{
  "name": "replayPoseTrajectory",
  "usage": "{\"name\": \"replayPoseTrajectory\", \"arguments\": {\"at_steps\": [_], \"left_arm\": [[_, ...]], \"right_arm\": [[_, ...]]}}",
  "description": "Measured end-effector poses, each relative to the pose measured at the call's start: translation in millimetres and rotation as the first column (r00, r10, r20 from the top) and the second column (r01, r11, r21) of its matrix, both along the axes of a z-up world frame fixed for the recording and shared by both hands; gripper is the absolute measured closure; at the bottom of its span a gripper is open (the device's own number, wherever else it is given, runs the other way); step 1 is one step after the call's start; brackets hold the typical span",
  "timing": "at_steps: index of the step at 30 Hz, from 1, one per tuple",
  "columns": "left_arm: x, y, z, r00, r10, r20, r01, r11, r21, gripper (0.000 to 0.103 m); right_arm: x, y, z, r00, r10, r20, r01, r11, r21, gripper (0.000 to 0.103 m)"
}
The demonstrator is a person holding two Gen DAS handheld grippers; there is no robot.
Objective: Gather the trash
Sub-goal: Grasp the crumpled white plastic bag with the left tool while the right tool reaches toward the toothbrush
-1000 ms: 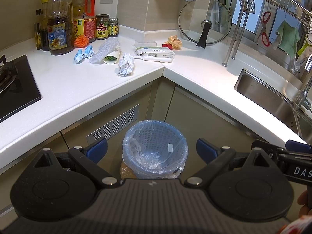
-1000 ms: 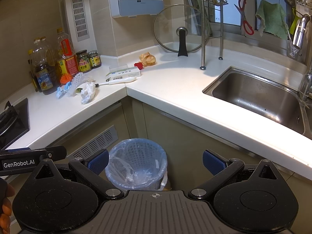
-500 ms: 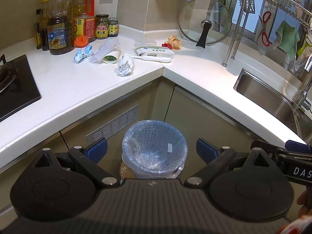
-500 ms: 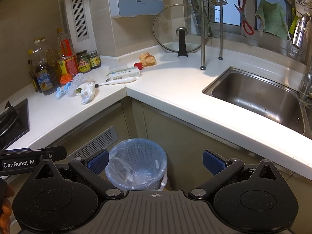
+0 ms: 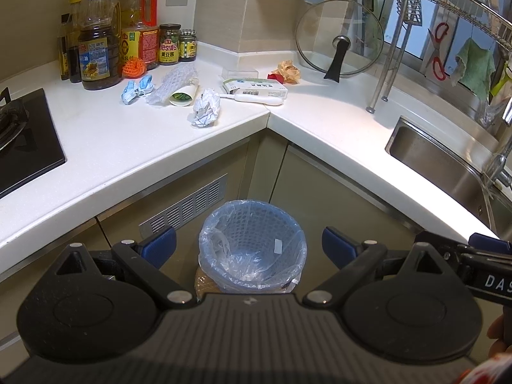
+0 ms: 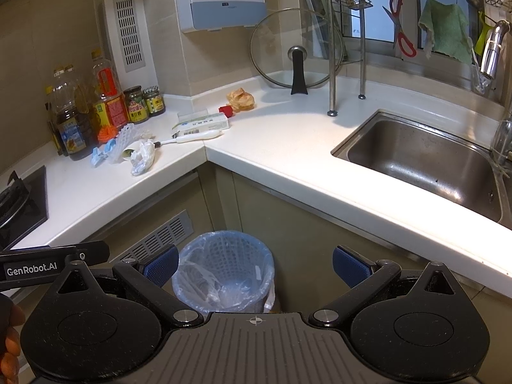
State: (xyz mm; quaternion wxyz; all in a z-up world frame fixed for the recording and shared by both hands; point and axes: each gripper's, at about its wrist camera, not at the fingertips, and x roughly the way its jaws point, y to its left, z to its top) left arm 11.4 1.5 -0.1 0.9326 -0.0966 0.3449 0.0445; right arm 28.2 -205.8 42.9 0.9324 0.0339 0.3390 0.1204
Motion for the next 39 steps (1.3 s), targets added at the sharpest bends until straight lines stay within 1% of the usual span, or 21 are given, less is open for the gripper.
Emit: {"name": "replayPoseTrajectory", "arguments": {"at_steps": [6,12,17,20,25,29,33,35,39], "left_arm": [[10,-4,0,0.999,0.036,0.002,-0.036,0.999,-0.012,0.007],[24,-2,5,0.994,0.108,0.010,-0.108,0.994,-0.018,0.007],[35,1,10,0.986,0.164,0.015,-0.164,0.986,-0.017,0.007],[43,5,13,0.983,0.181,0.028,-0.181,0.983,-0.015,0.007],[65,16,16,0.980,0.192,0.054,-0.193,0.981,0.011,0.007],[87,33,14,0.978,0.192,0.086,-0.195,0.980,0.031,0.007],[120,52,8,0.981,0.167,0.096,-0.172,0.984,0.050,0.007],[136,59,6,0.984,0.148,0.100,-0.155,0.986,0.067,0.008],[169,74,0,0.991,0.101,0.083,-0.107,0.991,0.079,0.010]], "right_arm": [[16,-10,-2,0.999,0.032,0.006,-0.032,0.999,0.020,0.001],[43,-19,-5,0.996,0.089,0.015,-0.090,0.995,0.049,0.001],[67,-26,-6,0.989,0.146,0.038,-0.148,0.986,0.075,0.001],[82,-26,-6,0.982,0.177,0.058,-0.182,0.980,0.084,0.001],[108,-18,-6,0.976,0.204,0.076,-0.211,0.972,0.100,0.001],[133,-4,-9,0.973,0.212,0.086,-0.220,0.970,0.104,0.001],[161,9,-11,0.974,0.210,0.085,-0.218,0.970,0.106,0.001],[173,18,-12,0.974,0.209,0.091,-0.217,0.972,0.089,0.001],[199,35,-14,0.978,0.195,0.077,-0.201,0.976,0.081,0.001]]}}
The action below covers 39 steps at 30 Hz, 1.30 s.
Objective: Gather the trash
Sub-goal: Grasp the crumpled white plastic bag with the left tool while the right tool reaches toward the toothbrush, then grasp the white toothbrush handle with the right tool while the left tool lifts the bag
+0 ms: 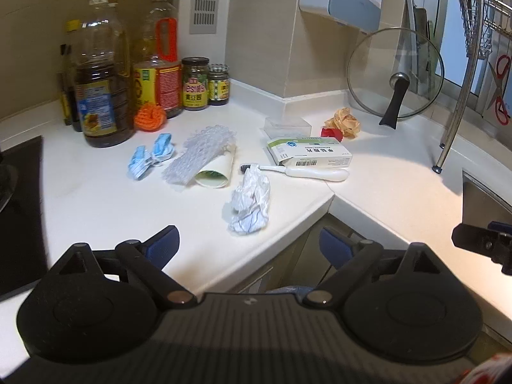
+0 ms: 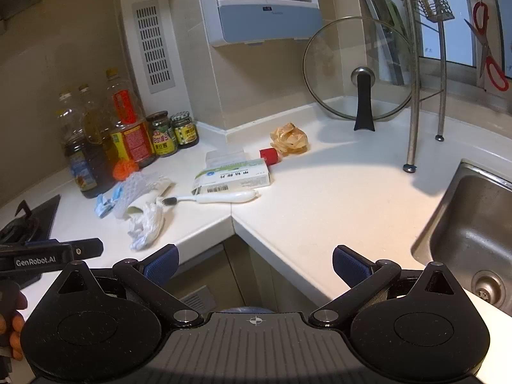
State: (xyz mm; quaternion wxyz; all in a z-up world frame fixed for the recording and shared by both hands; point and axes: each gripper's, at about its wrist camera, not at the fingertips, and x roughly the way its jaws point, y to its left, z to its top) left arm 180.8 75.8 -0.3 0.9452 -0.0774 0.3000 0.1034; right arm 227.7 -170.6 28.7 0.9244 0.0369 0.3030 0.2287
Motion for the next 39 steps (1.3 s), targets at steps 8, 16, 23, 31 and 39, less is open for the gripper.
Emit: {"name": "replayPoseTrajectory", "arguments": {"at_steps": [8,16,23,31,39], "left_arm": [[58,11,-31,0.995,-0.091,-0.033,0.093,0.993,0.068,0.022],[93,6,-49,0.994,-0.084,-0.072,0.090,0.991,0.097,0.046],[106,-2,-52,0.995,0.022,-0.099,-0.008,0.991,0.136,0.065],[112,-14,-56,0.982,0.143,-0.126,-0.124,0.981,0.151,0.076],[116,-12,-57,0.980,0.162,-0.119,-0.140,0.975,0.172,0.060]], "right_arm": [[46,31,-11,1.000,0.020,0.000,-0.020,0.999,-0.041,0.014],[95,50,-23,0.983,0.183,0.007,-0.181,0.978,-0.099,0.027],[140,69,-34,0.902,0.431,0.019,-0.425,0.896,-0.129,0.035],[181,89,-50,0.765,0.644,0.010,-0.631,0.753,-0.187,0.039],[200,115,-66,0.675,0.738,-0.019,-0.711,0.643,-0.285,0.052]]}}
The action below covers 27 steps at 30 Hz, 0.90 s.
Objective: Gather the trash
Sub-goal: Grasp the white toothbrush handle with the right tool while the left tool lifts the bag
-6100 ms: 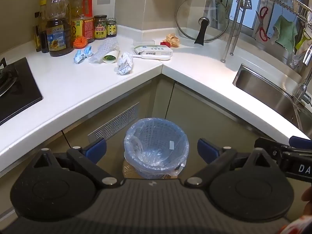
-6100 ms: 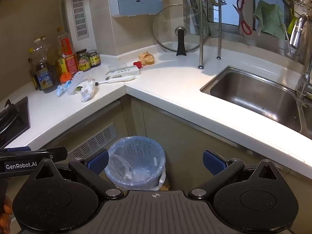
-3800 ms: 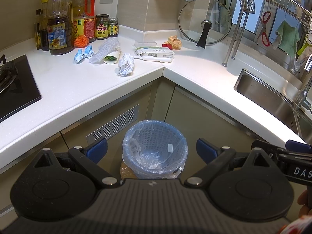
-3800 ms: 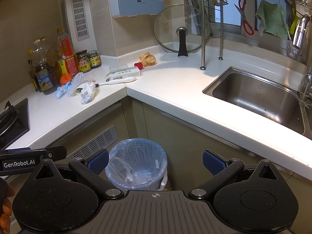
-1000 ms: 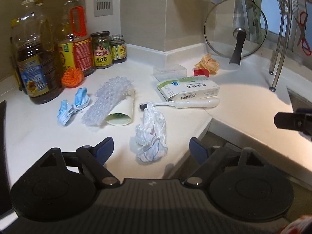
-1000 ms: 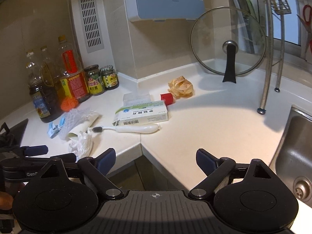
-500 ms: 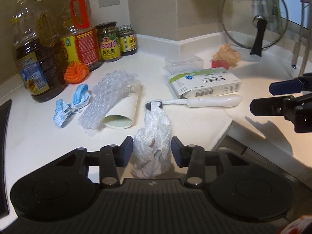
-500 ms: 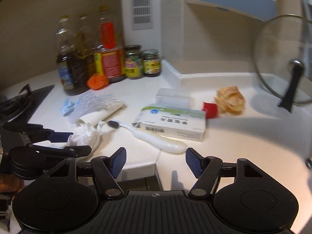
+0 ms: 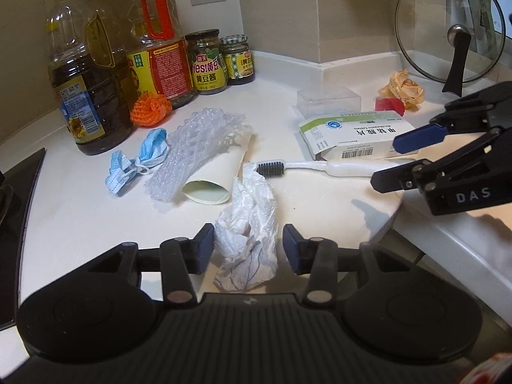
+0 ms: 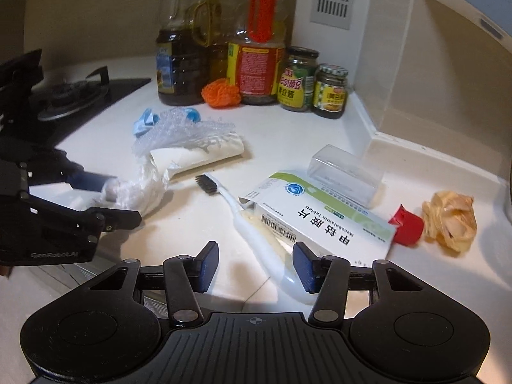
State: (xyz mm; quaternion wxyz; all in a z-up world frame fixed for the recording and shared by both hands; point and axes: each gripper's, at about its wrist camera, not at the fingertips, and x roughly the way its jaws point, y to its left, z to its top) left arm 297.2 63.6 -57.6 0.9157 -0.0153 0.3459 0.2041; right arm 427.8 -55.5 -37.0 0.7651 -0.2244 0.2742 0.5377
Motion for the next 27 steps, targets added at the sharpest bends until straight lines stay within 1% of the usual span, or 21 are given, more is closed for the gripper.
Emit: {"name": "replayPoseTrajectory", "arguments": {"at_steps": [4,6,8,10,11,12,16,22,27], "left_arm": [[3,6,-4,1.000,-0.008,-0.009,0.008,1.000,-0.001,0.060],[4,10,-5,1.000,-0.002,-0.010,0.002,1.000,-0.020,0.061],[3,13,-5,1.000,0.002,-0.008,-0.002,0.999,-0.036,0.073],[3,14,-5,1.000,-0.003,-0.006,0.003,0.999,-0.045,0.078],[2,14,-4,1.000,-0.006,-0.003,0.006,0.999,-0.049,0.080],[1,14,-3,1.000,-0.010,-0.002,0.010,0.999,-0.054,0.080],[-3,15,1,1.000,-0.018,0.004,0.018,0.997,-0.076,0.082],[-5,16,3,1.000,-0.014,0.011,0.015,0.996,-0.090,0.082],[-4,17,0,1.000,-0.013,0.002,0.013,0.995,-0.100,0.082]], "right_arm": [[4,14,-6,0.999,0.042,0.026,-0.041,0.998,-0.045,0.054],[6,19,-10,0.998,0.053,0.018,-0.052,0.997,-0.063,0.058],[7,23,-11,0.998,0.054,0.019,-0.052,0.996,-0.074,0.061],[7,23,-12,0.999,0.051,0.017,-0.049,0.996,-0.080,0.065],[7,23,-12,0.999,0.049,0.015,-0.048,0.995,-0.083,0.073],[6,23,-12,0.999,0.052,0.011,-0.051,0.995,-0.086,0.079],[2,25,-13,0.998,0.063,0.007,-0.062,0.994,-0.088,0.080],[3,37,-13,0.996,0.084,0.004,-0.083,0.993,-0.081,0.079],[3,43,-14,0.997,0.072,0.008,-0.071,0.995,-0.074,0.080]]}}
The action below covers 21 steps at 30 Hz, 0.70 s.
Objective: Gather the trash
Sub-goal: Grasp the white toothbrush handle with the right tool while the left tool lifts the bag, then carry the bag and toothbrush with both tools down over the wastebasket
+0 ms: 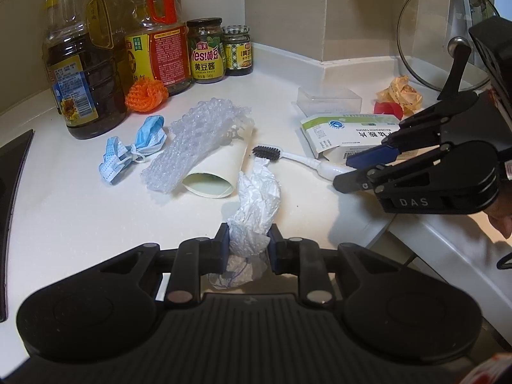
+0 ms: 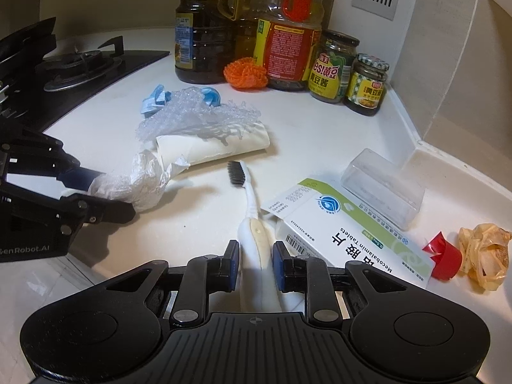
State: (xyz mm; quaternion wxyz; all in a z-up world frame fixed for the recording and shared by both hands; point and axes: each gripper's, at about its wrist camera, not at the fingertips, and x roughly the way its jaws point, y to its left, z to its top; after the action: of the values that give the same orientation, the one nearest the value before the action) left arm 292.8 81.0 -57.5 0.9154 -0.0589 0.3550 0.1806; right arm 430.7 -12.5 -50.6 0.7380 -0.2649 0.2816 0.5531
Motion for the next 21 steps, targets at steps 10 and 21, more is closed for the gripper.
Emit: {"name": "replayPoseTrajectory", "arguments": {"at_steps": [10,21], "left_arm": [[-11,-5,2,1.000,-0.005,0.020,0.006,0.999,-0.039,0.085],[-39,-30,25,0.995,-0.086,0.060,0.090,0.994,-0.062,0.085]], "right_arm": [[-21,-23,10,0.998,-0.050,-0.023,0.052,0.997,0.066,0.083],[-59,-74,47,0.981,-0.171,-0.093,0.186,0.966,0.179,0.083]]}}
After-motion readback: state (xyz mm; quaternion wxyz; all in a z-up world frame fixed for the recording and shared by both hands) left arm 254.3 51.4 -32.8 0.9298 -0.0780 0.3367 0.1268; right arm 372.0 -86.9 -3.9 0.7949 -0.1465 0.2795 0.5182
